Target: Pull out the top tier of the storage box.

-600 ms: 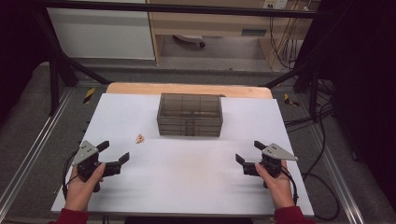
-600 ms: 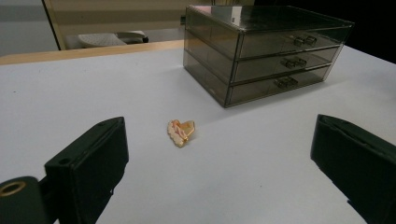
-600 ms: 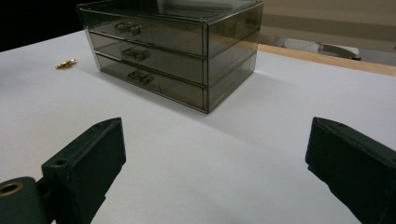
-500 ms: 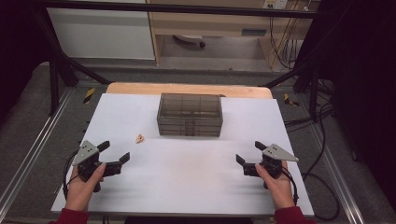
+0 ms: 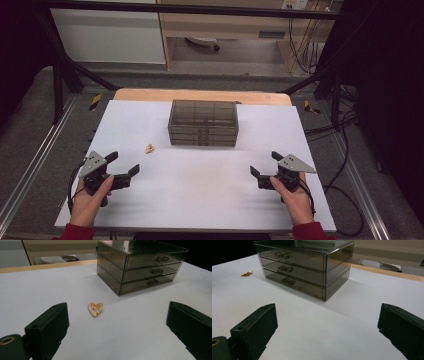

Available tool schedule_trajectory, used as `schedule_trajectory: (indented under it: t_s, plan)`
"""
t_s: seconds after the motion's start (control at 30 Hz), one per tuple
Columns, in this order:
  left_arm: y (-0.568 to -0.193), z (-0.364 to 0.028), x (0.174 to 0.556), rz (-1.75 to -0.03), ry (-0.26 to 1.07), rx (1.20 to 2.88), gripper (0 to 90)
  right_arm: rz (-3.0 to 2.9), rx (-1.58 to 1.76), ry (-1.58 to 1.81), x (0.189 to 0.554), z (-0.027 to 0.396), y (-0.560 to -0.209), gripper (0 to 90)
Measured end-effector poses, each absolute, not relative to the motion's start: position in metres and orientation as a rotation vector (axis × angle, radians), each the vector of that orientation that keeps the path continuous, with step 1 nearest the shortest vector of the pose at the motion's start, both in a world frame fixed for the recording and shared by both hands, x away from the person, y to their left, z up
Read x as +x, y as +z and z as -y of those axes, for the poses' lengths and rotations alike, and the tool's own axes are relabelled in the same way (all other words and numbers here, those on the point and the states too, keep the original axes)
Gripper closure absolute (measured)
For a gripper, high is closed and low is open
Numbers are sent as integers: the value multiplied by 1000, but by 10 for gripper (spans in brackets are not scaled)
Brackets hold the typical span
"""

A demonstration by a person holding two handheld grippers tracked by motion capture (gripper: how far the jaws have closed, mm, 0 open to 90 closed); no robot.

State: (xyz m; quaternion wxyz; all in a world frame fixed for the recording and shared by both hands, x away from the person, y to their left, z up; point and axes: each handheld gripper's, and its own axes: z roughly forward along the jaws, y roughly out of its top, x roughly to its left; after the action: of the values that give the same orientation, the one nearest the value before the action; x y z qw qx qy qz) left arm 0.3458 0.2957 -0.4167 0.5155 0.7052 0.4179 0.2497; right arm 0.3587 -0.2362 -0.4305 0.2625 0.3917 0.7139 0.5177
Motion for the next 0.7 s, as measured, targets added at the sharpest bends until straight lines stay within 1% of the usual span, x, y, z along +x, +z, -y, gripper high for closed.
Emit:
schedule_trajectory:
  t_s: [0.13,0.3,0.43,0.7]
  plan:
    - [-417,-295,346,-1003,602,1702,46,-1923,1072,1372,359,235,-431,30]
    - [-418,-295,345,-1014,596,1697,47,-1968,1045,1216,360,220,-432,51]
    - [-419,-295,347,-1009,594,1706,47,-2008,909,1046,360,197,-429,60]
    - [-419,-292,347,-1011,592,1715,48,-2013,808,956,362,174,-425,57]
